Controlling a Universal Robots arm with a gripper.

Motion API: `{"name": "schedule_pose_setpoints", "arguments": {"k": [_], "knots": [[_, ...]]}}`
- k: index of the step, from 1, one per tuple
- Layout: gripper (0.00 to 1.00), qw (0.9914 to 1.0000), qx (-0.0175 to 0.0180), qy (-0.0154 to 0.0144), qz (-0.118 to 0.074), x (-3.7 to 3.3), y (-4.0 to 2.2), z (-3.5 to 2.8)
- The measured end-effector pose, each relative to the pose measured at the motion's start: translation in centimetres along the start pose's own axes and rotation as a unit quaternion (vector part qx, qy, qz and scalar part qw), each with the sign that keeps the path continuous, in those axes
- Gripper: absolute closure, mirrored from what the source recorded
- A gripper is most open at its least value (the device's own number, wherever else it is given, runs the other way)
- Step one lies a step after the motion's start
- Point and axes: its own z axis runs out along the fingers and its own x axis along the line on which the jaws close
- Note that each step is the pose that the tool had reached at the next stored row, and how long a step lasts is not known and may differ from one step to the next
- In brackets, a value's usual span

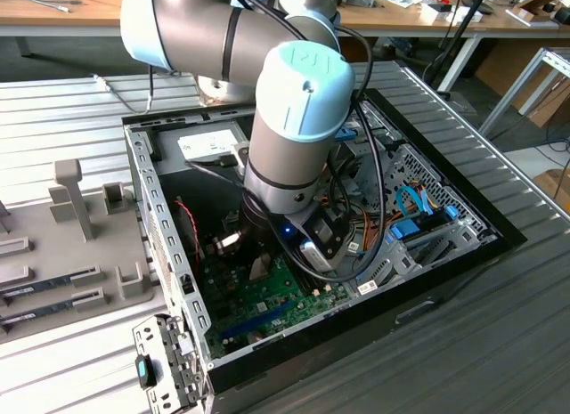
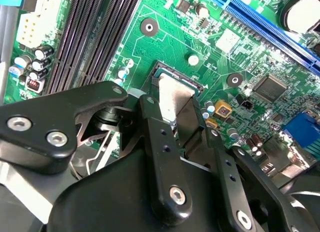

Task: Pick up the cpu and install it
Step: 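Place the cpu into insertion slot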

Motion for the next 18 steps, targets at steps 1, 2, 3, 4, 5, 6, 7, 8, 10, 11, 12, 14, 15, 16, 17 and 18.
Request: {"name": "schedule_pose_setpoints", "arguments": {"k": [1,2,3,4,5,6,7,8,10,11,12,14,15,16,17,18], "knots": [[0.61,1.0,0.0,0.0,0.0,0.01,-0.1,0.03],[0.61,1.0,0.0,0.0,0.0,0.0,-0.16,0.07],[0.61,1.0,0.0,0.0,0.0,0.0,-0.2,0.1],[0.61,1.0,0.0001,0.0,0.0,0.0,-0.21,0.11],[0.61,1.0,0.0001,0.0,0.0,0.0,-0.21,0.12],[0.61,1.0,0.0001,0.0,0.0,0.0,-0.22,0.12],[0.61,1.0,0.0001,0.0,0.0,0.0,-0.22,0.13],[0.61,1.0,0.0001,0.0,0.0,0.0,-0.22,0.13],[0.61,1.0,0.0001,0.0,0.0,0.0,-0.22,0.12],[0.61,1.0,0.0001,0.0,0.0,0.0,-0.22,0.13],[0.61,1.0,0.0001,0.0,0.0,0.0,-0.22,0.13],[0.61,1.0,0.0001,-0.0001,0.0,0.0,-0.22,0.13],[0.59,1.0,-0.0001,-0.0001,0.0,0.0,-0.21,0.14],[0.54,1.0,-0.0001,-0.0001,0.0,0.0,-0.21,0.14],[0.48,1.0,0.0,0.0,0.0,0.0,-0.22,0.14],[0.48,1.0,0.0,0.0,0.0,0.0,-0.21,0.13]]}}
